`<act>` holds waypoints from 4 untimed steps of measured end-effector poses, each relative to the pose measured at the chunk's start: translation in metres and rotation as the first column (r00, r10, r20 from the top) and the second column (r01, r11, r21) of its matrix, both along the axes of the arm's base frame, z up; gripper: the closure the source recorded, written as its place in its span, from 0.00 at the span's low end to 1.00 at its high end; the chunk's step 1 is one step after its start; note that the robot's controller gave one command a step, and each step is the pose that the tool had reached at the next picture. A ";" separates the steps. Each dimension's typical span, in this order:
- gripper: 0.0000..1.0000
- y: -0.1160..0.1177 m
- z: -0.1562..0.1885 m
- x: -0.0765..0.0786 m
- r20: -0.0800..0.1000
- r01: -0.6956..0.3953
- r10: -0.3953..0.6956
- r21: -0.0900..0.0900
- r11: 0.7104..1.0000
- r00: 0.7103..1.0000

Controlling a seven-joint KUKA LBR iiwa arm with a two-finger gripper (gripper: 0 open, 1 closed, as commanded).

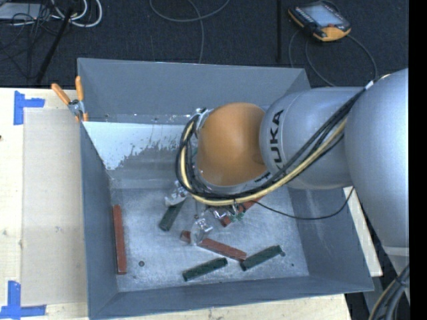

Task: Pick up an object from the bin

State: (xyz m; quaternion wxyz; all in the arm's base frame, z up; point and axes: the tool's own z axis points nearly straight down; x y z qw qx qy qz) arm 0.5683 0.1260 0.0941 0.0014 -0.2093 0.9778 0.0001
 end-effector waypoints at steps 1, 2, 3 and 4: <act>1.00 -0.052 -0.017 -0.087 0.024 -0.158 0.158 0.006 0.987 0.987; 1.00 -0.052 -0.017 -0.087 0.024 -0.157 0.157 0.006 0.988 0.987; 1.00 -0.052 -0.015 -0.088 0.018 -0.157 0.157 0.005 0.988 0.987; 1.00 -0.053 -0.003 -0.090 0.002 -0.157 0.157 0.002 0.988 0.988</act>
Offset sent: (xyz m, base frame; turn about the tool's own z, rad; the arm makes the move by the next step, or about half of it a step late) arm 0.0000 0.0000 0.0000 0.0000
